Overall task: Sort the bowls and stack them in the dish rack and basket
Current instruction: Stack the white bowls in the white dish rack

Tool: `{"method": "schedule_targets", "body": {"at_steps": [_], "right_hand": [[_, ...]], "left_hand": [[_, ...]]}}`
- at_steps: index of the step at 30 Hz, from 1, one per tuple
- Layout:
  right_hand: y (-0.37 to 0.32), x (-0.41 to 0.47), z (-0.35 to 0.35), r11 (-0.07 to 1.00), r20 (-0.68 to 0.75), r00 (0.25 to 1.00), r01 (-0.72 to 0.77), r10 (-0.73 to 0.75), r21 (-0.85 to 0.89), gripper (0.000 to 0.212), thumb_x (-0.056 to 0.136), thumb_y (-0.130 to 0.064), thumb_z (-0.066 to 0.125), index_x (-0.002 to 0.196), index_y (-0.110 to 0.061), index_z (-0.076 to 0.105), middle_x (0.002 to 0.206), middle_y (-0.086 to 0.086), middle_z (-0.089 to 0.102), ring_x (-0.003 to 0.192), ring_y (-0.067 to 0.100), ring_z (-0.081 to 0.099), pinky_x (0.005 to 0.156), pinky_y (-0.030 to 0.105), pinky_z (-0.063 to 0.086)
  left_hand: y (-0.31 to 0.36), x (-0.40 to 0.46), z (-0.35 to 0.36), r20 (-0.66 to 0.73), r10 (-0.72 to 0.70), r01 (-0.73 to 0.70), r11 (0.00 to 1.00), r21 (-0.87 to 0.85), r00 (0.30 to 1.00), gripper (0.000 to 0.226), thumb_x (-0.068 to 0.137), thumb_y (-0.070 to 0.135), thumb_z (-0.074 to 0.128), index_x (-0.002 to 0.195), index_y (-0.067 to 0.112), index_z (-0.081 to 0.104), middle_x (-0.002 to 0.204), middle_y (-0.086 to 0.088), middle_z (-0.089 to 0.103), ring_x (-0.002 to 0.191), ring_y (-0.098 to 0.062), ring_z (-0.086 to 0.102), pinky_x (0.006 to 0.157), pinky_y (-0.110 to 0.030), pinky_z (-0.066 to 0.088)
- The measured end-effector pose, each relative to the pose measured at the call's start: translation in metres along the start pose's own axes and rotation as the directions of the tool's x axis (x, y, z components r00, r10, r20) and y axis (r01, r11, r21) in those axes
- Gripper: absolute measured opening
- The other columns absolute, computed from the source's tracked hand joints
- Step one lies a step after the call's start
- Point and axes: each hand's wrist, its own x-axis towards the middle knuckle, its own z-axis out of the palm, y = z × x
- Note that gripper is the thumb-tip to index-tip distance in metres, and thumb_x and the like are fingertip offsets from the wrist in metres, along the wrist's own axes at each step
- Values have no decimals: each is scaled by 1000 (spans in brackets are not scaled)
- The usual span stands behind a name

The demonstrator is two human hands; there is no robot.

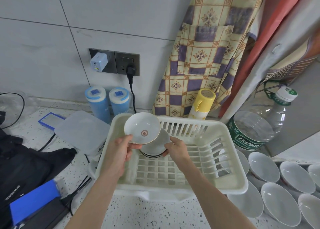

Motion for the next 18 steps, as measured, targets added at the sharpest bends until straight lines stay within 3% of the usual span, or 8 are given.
{"method": "schedule_targets", "body": {"at_steps": [3,7,11,15,17,18], "right_hand": [[1,3,0,999,19,999,-38,38,25,66,81,-7,51,145,-25,42,70,2,72,60,17,63,55,24,43],[0,-1,-4,999,18,1000,-12,12,-45,56,90,-21,55,145,-23,43,68,-4,72,68,22,64,53,24,43],[-4,-11,-15,989,-181,976,107,-124,-100,41,94,-44,55,126,-21,61,60,-6,68,54,-1,64,47,17,43],[-16,-20,-15,972,-57,970,234,-236,-35,35,98,-40,49,100,-14,71,72,3,72,72,17,71,65,26,51],[-20,-24,-15,976,-3,976,219,-219,-24,29,97,-33,51,104,-12,70,84,10,74,81,26,71,66,30,49],[-20,-25,-15,977,17,978,209,-208,-32,25,94,-27,54,108,-11,68,84,11,73,76,25,71,62,29,48]], "left_hand": [[1,-1,2,1,-20,20,999,25,1000,20,97,24,50,104,11,65,73,-12,76,33,-5,25,35,-14,22],[0,-1,3,2,-48,48,997,54,999,24,96,25,52,110,8,60,77,-15,76,34,-6,23,37,-16,19],[-6,0,3,26,-4,0,985,173,1000,20,96,24,52,103,10,64,72,-13,76,30,-5,23,33,-15,19],[-5,-3,5,36,6,-15,966,259,999,17,94,24,54,95,12,66,67,-10,76,29,-4,26,32,-15,21],[-3,-4,7,46,0,-12,961,276,999,17,94,23,54,94,10,66,67,-9,76,29,-5,26,32,-15,21],[-2,-4,8,51,-6,-9,959,282,999,17,94,23,54,94,10,65,67,-9,76,29,-5,26,32,-15,21]]}}
